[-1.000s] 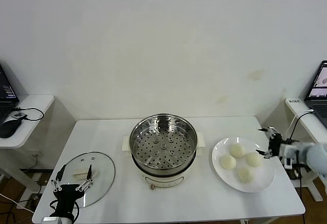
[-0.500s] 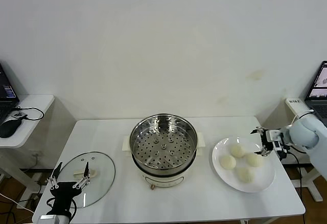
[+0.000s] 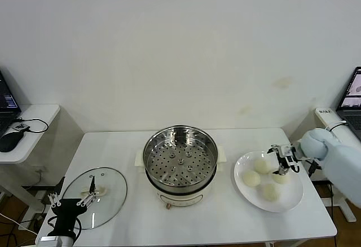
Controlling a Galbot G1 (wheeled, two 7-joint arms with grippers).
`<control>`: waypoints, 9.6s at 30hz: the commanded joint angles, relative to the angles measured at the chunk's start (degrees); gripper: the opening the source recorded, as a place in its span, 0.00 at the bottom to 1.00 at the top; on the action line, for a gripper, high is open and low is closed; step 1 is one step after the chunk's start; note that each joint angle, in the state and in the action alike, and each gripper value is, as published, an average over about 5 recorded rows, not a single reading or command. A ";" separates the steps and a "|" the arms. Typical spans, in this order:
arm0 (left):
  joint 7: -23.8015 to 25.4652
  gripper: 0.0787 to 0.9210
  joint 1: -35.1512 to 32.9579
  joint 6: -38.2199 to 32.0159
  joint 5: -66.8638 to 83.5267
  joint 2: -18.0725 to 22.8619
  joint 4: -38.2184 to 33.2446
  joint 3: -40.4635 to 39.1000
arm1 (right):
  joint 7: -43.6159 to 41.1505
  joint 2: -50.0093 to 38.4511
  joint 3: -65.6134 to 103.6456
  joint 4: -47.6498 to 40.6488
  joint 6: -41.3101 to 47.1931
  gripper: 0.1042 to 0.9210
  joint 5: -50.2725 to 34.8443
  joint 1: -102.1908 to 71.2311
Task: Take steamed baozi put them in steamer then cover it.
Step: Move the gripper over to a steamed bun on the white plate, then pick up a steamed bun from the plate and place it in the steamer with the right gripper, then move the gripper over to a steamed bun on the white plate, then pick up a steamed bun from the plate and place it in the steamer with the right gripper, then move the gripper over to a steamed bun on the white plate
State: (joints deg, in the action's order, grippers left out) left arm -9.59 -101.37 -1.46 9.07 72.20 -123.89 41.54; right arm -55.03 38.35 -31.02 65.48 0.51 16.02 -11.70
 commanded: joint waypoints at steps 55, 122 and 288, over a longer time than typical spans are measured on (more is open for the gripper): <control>0.02 0.88 1.30 -1.04 1.01 -0.86 -1.52 0.74 | 2.46 16.29 -37.78 10.33 -3.60 0.60 -27.63 49.61; -0.16 0.88 1.53 0.35 0.95 -0.74 -3.36 1.30 | 1.54 -3.51 -50.27 33.85 23.82 0.88 -32.69 59.23; -0.09 0.88 4.65 0.79 -0.63 -0.36 -1.42 0.92 | 3.63 22.30 -43.57 22.27 38.61 0.88 -46.05 50.74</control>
State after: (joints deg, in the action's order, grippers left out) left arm -9.70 -96.72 -0.69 8.45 71.86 -125.26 42.45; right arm -44.88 68.09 -73.20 81.87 39.97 -31.08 31.59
